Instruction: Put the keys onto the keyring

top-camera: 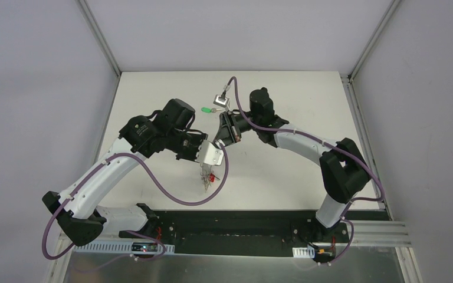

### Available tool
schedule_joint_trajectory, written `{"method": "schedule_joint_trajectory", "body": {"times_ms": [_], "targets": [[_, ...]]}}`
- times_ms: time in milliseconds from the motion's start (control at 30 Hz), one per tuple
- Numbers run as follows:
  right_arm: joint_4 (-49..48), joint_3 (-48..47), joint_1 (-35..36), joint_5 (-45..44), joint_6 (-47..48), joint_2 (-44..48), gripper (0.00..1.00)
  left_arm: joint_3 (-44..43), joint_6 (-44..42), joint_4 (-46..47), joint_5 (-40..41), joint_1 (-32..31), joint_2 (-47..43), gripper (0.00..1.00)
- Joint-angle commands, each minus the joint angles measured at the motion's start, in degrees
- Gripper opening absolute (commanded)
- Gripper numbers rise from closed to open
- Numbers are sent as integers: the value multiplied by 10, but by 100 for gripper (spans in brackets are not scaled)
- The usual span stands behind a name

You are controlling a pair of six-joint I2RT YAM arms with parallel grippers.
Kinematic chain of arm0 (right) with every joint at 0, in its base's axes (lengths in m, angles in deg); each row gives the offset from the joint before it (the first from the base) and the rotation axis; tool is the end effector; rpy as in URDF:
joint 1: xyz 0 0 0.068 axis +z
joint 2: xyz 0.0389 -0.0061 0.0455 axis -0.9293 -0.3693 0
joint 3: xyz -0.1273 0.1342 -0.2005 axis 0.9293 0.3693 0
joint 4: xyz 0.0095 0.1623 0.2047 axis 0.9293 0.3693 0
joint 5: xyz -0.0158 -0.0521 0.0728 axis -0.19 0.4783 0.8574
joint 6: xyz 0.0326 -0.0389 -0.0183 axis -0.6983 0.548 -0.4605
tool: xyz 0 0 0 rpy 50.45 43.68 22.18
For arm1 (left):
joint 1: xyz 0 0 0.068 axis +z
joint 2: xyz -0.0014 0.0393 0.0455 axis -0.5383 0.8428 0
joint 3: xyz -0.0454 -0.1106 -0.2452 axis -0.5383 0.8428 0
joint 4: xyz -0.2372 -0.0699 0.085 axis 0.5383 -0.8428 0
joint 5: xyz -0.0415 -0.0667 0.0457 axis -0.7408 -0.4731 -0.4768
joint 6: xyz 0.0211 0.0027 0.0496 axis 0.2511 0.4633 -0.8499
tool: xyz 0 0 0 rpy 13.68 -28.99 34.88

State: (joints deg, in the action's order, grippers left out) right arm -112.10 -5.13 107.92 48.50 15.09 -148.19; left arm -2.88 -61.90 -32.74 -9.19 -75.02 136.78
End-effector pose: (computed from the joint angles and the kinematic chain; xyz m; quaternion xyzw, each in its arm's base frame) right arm 0.2741 0.2714 0.2994 -0.4343 0.5580 0.6882 0.1624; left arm 0.1528 -0.1594 0.3920 0.7763 0.4876 -0.1254 0.3793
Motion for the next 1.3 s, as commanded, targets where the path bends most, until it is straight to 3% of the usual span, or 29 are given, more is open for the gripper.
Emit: {"method": "schedule_joint_trajectory", "body": {"times_ms": [0,1000,1267], "targets": [[-28,-26,2,4,-7,-1,0,2,-16,-4,-24,-6,-17,0],[-24,-15,10,5,3,-17,0,-5,-13,2,-9,-6,-13,0],[19,-10,9,4,55,-11,0,-12,10,11,-5,-3,-14,0]]}}
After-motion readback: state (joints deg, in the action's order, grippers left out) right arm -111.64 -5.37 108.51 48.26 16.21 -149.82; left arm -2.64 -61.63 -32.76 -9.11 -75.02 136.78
